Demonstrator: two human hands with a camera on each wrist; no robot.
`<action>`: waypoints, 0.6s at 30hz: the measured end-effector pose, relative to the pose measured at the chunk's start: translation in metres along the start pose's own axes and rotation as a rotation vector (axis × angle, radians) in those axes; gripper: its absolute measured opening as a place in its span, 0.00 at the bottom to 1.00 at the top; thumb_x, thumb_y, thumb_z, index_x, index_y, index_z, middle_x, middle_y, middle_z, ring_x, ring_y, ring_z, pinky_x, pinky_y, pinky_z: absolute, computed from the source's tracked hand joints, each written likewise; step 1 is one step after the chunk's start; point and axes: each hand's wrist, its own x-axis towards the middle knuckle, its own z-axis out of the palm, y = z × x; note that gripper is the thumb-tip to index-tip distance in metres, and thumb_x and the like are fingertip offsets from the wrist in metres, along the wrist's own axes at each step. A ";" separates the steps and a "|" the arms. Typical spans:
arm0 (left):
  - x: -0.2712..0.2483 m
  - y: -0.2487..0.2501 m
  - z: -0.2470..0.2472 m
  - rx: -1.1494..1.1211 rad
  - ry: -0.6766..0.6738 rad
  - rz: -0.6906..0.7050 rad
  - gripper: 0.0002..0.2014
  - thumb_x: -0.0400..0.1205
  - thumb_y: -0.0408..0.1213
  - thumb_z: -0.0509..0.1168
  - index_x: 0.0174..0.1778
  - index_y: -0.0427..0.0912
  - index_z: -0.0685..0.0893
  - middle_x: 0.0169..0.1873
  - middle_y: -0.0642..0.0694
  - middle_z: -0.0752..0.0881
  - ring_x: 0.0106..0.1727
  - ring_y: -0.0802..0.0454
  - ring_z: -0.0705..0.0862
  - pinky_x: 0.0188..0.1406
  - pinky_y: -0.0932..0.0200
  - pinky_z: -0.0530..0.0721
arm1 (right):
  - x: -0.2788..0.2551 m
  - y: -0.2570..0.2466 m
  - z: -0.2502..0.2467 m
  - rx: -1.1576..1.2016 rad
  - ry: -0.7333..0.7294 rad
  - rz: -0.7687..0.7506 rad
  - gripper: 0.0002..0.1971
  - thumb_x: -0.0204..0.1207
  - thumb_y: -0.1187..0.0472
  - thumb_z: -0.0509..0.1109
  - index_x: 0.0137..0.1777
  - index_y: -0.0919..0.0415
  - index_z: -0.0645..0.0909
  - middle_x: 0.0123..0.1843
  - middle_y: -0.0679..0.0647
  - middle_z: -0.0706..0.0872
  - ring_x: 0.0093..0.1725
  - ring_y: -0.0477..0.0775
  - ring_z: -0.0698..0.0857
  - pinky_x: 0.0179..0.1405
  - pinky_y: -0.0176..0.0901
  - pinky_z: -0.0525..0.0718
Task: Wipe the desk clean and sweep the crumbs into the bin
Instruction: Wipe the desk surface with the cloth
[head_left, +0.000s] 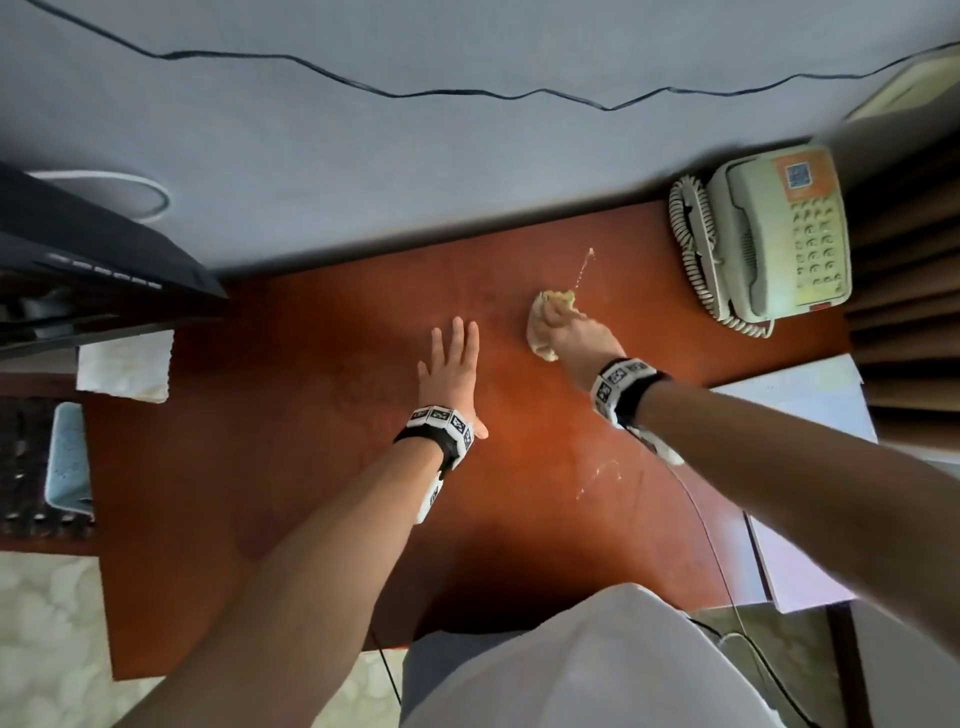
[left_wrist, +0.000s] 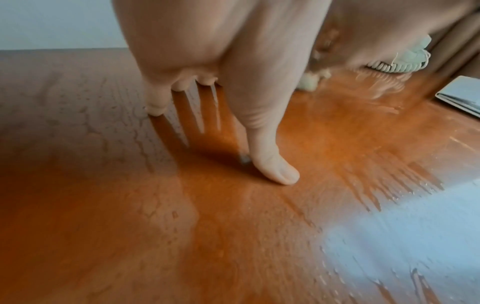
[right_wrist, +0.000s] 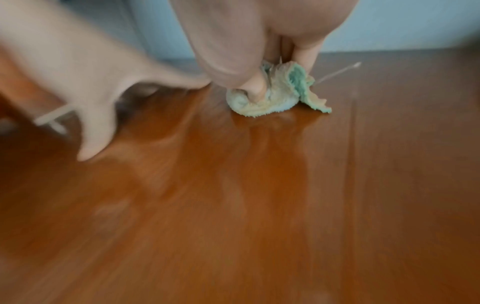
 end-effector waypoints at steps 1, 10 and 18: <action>0.001 -0.001 0.001 -0.012 0.000 0.007 0.84 0.53 0.52 0.91 0.88 0.50 0.29 0.87 0.51 0.27 0.89 0.38 0.34 0.83 0.26 0.58 | 0.024 0.011 -0.015 0.046 0.023 0.078 0.32 0.79 0.72 0.64 0.83 0.65 0.62 0.82 0.61 0.66 0.75 0.67 0.75 0.63 0.61 0.84; 0.005 -0.007 0.005 -0.082 0.004 0.005 0.85 0.51 0.50 0.91 0.87 0.56 0.27 0.86 0.56 0.26 0.89 0.42 0.32 0.83 0.26 0.54 | 0.113 0.043 -0.062 0.181 0.022 0.299 0.22 0.66 0.72 0.68 0.62 0.65 0.80 0.63 0.68 0.81 0.60 0.72 0.84 0.49 0.55 0.85; -0.004 0.001 -0.003 0.011 0.011 -0.028 0.84 0.53 0.54 0.91 0.87 0.51 0.28 0.87 0.51 0.28 0.89 0.39 0.35 0.84 0.27 0.58 | -0.024 0.005 0.037 0.024 -0.049 0.113 0.33 0.76 0.72 0.63 0.83 0.68 0.61 0.81 0.65 0.65 0.84 0.66 0.61 0.70 0.64 0.78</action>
